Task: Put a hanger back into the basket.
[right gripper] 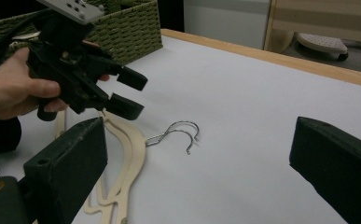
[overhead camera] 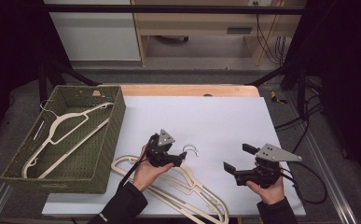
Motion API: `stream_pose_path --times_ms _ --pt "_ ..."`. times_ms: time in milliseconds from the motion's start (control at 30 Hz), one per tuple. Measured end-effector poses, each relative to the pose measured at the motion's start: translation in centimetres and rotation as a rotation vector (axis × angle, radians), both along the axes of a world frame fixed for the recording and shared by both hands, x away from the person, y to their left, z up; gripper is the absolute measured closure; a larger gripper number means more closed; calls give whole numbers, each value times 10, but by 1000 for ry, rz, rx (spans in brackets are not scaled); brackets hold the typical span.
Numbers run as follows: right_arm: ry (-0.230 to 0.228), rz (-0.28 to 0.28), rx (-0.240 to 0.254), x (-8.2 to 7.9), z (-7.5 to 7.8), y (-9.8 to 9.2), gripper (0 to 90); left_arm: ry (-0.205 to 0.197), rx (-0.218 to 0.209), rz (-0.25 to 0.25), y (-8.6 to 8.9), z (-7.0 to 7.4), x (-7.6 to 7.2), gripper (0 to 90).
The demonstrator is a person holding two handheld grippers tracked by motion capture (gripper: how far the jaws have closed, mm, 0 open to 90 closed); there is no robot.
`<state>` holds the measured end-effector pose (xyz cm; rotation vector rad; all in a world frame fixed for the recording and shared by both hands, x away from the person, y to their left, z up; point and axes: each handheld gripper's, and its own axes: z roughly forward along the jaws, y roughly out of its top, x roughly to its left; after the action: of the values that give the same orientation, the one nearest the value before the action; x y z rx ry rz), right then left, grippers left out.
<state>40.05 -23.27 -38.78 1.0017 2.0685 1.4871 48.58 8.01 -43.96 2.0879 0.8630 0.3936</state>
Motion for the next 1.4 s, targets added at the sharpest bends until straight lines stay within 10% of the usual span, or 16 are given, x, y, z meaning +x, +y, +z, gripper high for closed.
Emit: stream_pose_path --times_ms 433,1133,1400 --pt "-1 -2 4 0 1 -1 48 95 101 1 -20 -31 10 552" --pt "-4 0 9 -1 1 -1 52 190 40 -12 -14 -30 10 843" --pt "-1 2 7 -1 1 -1 53 169 66 27 -21 -34 9 842"
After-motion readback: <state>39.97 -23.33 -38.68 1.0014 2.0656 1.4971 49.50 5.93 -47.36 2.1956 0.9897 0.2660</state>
